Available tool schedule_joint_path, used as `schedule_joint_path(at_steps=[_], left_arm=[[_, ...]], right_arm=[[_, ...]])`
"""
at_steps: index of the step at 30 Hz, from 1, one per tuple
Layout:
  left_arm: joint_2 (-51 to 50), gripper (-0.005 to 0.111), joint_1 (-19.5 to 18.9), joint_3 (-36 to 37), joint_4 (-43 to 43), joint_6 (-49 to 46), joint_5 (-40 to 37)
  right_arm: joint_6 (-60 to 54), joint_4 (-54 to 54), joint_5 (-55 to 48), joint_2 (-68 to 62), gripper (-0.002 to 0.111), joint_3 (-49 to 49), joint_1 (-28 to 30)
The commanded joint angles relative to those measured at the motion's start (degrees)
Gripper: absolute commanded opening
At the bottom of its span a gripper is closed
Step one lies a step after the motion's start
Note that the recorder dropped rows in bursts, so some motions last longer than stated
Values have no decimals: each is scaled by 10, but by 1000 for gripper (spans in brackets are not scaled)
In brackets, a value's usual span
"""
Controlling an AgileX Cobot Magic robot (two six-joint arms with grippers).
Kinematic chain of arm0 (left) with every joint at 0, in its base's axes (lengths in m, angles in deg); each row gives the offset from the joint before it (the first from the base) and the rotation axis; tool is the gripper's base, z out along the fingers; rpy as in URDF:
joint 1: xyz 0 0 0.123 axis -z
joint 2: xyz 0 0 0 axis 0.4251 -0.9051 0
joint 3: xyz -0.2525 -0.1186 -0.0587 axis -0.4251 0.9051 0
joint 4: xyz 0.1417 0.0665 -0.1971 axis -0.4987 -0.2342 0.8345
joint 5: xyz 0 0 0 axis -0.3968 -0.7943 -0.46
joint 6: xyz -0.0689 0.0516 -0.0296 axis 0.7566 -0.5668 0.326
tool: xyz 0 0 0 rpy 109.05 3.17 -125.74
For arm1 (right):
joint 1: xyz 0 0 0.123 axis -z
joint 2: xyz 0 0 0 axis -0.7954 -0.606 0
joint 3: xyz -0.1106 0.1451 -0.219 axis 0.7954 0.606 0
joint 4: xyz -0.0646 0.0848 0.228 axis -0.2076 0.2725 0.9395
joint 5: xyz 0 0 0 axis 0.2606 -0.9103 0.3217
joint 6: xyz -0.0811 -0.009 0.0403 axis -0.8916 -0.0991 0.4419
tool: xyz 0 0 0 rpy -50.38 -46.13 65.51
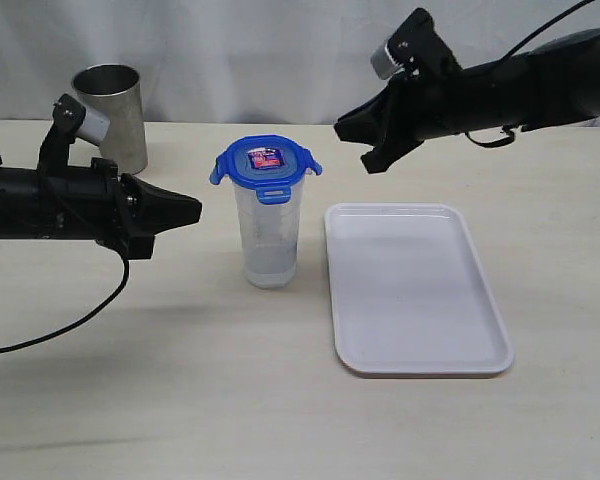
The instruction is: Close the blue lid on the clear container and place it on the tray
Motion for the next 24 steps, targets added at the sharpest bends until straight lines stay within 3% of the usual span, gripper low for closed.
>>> schedule_joint_path(at_steps=[1,7,19,24], left_arm=[[-2,0,0,-2,6,-19,14],[-2,0,0,-2,6,-19,11],[-2,0,0,-2,6,-19,7],[-2,0,0,-2,6,-19,-59]], right_arm=[[83,-31,-8,36,5,3,10],[98,-19,-112,43,5,3,0],[125,-18,-86,41,5,30,-13],[125,-10,-88,41,5,31,-13]])
